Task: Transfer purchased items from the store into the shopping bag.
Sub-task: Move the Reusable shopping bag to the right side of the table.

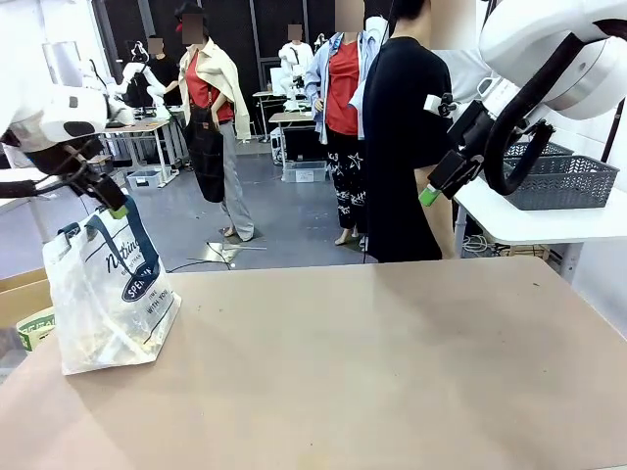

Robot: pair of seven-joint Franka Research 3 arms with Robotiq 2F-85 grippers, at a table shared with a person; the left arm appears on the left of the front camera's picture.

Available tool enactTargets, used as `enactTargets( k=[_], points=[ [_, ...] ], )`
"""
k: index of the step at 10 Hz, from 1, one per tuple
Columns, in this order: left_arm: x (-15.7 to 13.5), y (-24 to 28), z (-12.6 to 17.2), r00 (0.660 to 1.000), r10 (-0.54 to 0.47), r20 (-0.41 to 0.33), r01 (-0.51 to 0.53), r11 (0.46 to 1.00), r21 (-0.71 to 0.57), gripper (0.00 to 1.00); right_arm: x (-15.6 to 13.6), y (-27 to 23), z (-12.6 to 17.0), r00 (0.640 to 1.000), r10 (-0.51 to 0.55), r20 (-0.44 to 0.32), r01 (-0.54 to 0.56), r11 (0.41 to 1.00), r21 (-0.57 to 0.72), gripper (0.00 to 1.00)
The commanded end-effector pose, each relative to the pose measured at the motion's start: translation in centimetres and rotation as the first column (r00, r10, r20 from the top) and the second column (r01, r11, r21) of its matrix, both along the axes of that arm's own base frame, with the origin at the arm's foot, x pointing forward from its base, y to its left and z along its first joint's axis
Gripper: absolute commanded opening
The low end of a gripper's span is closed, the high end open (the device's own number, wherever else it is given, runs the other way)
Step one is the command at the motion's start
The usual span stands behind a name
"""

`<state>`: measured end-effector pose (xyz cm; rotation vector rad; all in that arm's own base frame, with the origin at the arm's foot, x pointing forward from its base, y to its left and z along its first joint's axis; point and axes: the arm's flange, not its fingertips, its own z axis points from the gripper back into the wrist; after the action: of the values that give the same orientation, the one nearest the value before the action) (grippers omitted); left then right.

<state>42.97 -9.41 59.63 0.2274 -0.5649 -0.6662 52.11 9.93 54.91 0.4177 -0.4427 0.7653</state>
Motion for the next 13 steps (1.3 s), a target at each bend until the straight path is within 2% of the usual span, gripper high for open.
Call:
enactTargets(
  k=[1,2,4,5,6,7,9,10,11,13],
  points=[
    [1.8,-0.5,-0.4,0.966,-0.258,0.002,0.258,0.966,0.005,1.00,0.0,0.1,0.1,1.000,-0.010,-0.011,0.011,1.000,0.010,1.00],
    [2.5,-1.7,-0.3,0.936,-0.349,0.037,0.350,0.936,-0.019,1.00,0.0,0.1,0.1,1.000,-0.010,-0.011,0.011,1.000,0.010,1.00],
    [4.5,-2.7,-1.2,0.825,-0.559,0.090,0.566,0.818,-0.105,1.00,0.0,0.1,0.1,1.000,-0.010,-0.011,0.011,1.000,0.010,1.00],
    [5.7,-3.1,-2.3,0.774,-0.621,0.125,0.632,0.768,-0.103,1.00,0.0,0.1,0.1,1.000,-0.010,-0.011,0.011,1.000,0.010,1.00],
    [6.3,-3.5,-2.6,0.738,-0.663,0.124,0.674,0.721,-0.158,1.00,0.0,0.1,0.1,1.000,-0.010,-0.011,0.011,1.000,0.010,1.00],
    [6.7,-3.8,-2.7,0.741,-0.662,0.115,0.667,0.703,-0.248,1.00,0.0,0.1,0.1,1.000,-0.010,-0.011,0.011,1.000,0.010,1.00],
    [6.8,-4.2,-3.5,0.726,-0.681,0.092,0.675,0.682,-0.280,1.00,0.0,0.1,0.1,1.000,-0.010,-0.011,0.011,1.000,0.010,1.00],
    [7.2,-4.4,-3.9,0.734,-0.677,0.050,0.656,0.689,-0.307,1.00,0.0,0.1,0.1,1.000,-0.010,-0.011,0.011,1.000,0.010,1.00],
    [7.2,-4.5,-4.3,0.760,-0.649,0.025,0.618,0.711,-0.335,1.00,0.0,0.1,0.1,1.000,-0.010,-0.011,0.011,1.000,0.010,1.00],
    [7.0,-4.3,-4.7,0.768,-0.640,0.025,0.606,0.713,-0.354,1.00,0.0,0.1,0.1,1.000,-0.010,-0.011,0.011,1.000,0.010,1.00]
  ],
)
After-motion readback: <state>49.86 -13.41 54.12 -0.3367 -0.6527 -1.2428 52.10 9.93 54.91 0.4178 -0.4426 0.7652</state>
